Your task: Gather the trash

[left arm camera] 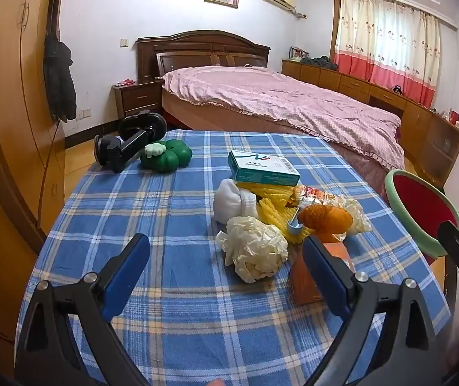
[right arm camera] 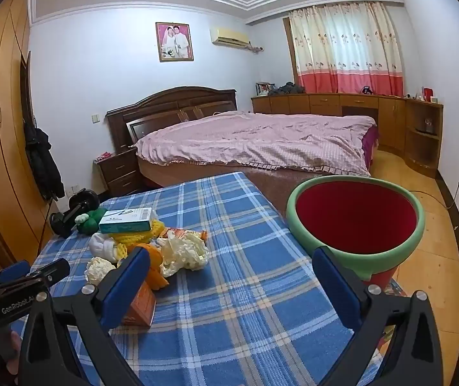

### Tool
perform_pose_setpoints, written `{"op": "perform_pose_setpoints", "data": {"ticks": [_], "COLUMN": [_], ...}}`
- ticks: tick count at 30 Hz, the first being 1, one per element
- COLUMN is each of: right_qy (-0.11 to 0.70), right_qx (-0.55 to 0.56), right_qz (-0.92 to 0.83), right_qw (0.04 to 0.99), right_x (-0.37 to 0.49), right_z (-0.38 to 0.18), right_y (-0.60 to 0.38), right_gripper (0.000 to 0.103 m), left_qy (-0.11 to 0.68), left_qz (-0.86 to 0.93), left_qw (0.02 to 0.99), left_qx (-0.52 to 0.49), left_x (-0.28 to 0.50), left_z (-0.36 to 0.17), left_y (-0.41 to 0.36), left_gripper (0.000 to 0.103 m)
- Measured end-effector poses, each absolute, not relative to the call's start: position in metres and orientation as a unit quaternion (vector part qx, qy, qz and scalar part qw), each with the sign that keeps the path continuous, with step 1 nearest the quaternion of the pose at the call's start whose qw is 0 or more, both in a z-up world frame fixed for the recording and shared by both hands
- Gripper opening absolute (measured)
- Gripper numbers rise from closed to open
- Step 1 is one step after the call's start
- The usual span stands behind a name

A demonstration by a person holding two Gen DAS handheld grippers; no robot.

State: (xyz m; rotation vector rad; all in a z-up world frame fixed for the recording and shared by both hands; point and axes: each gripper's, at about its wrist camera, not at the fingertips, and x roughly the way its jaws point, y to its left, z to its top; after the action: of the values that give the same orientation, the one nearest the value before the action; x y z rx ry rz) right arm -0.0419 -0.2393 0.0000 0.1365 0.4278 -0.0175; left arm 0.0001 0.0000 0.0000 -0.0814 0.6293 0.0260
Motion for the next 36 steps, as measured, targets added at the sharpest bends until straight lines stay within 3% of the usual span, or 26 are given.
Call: {"op": "perform_pose_setpoints", "data": {"ticks": [36], "right_qy": [0.217], "right_qx": [0.076], "right_qz": [-0.007], "right_qw": [0.973], "right_x": [-0.0401], "right_z": [-0.0015], "right_y": [-0.2407], "right_gripper": [0.103], "left_qy": [0.31], "left_qz": [0.013], "left_qw": [0.95], "left_qx": [-0.04], "left_x": [-0.0008], "left_z": [-0.0049], "left_y": [0.0051], "left_gripper": [0.095]}}
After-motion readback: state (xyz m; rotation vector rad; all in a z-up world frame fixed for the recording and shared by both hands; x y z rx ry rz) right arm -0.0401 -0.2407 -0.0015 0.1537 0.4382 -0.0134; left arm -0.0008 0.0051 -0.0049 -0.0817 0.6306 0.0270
